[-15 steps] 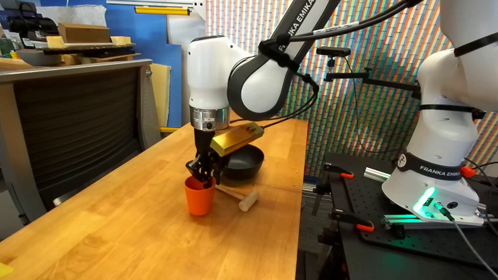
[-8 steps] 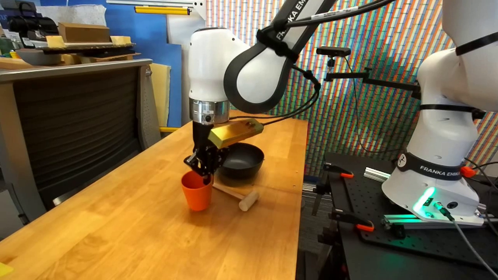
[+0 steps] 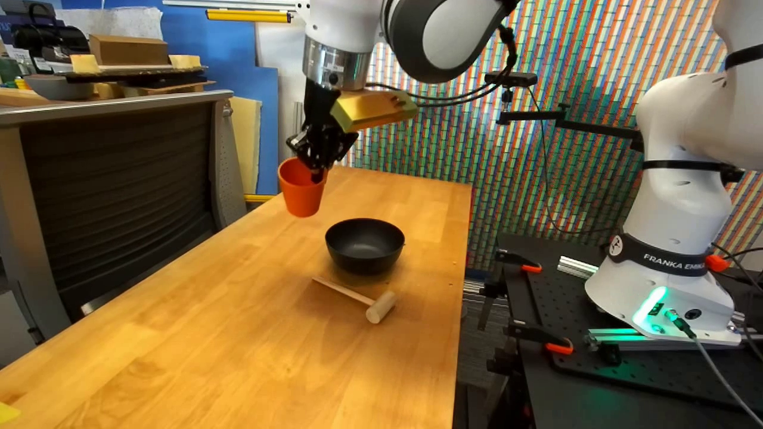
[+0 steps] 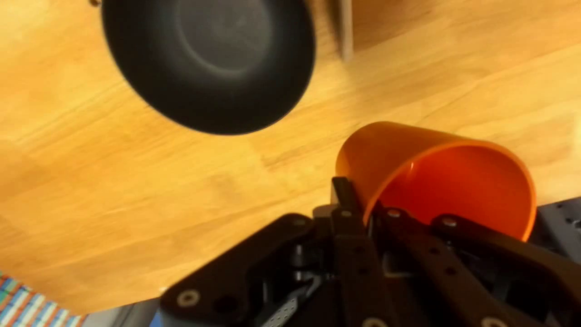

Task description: Put the cup in the bowl

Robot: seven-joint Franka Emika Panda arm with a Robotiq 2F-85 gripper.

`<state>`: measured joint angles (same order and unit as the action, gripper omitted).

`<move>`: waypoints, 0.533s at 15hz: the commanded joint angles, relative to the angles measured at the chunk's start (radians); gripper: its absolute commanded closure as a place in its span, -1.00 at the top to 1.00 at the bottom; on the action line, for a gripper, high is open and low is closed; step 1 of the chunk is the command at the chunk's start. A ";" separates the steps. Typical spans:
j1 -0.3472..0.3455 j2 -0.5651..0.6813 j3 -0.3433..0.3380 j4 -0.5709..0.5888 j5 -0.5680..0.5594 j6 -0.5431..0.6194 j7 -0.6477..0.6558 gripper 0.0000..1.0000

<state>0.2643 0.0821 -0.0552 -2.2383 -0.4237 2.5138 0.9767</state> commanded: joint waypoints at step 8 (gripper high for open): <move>-0.214 0.002 0.014 -0.210 0.077 0.045 0.156 -0.91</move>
<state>0.0891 0.0199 -0.0532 -2.4244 -0.4586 2.4940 1.1813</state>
